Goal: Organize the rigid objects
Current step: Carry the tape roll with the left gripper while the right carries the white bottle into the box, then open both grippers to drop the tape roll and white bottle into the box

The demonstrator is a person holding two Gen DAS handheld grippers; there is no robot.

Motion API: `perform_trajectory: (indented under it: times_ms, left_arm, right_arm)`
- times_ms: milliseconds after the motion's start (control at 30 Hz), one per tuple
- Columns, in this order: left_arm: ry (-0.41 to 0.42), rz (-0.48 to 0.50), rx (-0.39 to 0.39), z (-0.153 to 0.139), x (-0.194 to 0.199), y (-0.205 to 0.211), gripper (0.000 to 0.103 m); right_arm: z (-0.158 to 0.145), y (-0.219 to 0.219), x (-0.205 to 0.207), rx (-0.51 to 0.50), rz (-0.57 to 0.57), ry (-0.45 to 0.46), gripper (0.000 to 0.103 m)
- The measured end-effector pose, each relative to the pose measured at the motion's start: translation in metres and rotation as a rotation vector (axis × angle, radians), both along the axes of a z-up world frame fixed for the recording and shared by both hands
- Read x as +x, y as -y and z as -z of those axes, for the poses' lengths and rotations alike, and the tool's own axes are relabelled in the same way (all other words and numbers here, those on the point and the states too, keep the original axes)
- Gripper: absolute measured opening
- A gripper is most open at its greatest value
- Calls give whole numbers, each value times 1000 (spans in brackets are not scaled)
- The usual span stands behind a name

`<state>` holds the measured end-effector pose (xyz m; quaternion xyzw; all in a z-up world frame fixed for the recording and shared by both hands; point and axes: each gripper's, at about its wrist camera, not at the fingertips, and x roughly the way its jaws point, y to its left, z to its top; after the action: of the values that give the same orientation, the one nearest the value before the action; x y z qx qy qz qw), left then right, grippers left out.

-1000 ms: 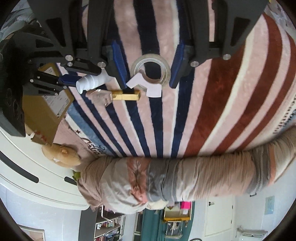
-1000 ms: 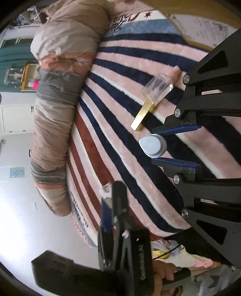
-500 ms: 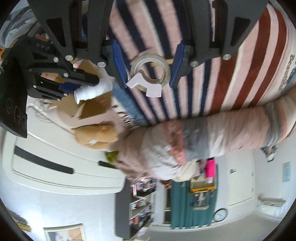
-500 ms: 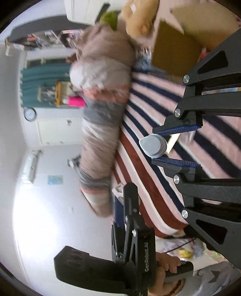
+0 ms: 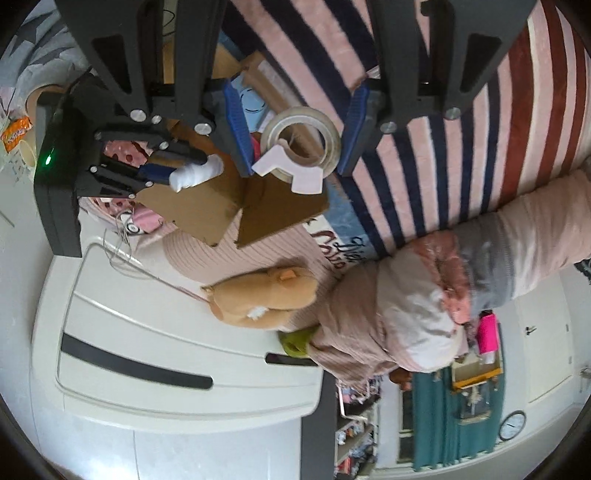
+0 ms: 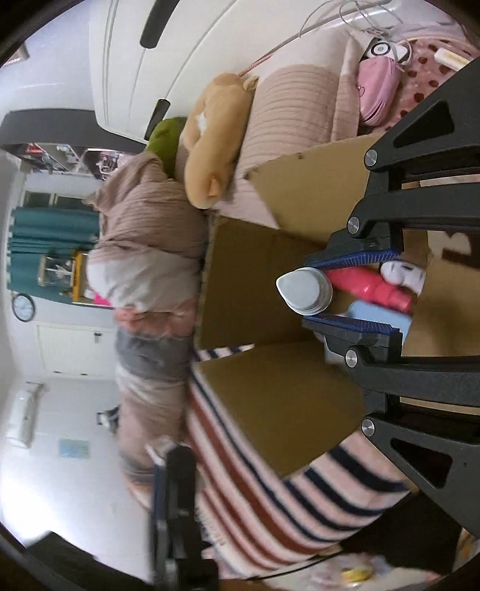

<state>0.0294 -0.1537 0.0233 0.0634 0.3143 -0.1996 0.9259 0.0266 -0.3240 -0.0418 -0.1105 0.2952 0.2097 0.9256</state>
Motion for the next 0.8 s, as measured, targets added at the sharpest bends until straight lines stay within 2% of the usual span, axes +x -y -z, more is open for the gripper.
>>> perform_trajectory:
  times_ms: [267,667,800]
  left_arm:
    - [-54,30,59,14,30,29,43]
    - [-162,80,111,29,71,63,43]
    - [-190,71,126,33,79,69,48]
  right_arm:
    - [14,12,6,0,0,-10,21]
    - [11,21,12,55,-6,-5,21]
    - [10,18,10,45,0,-7,22]
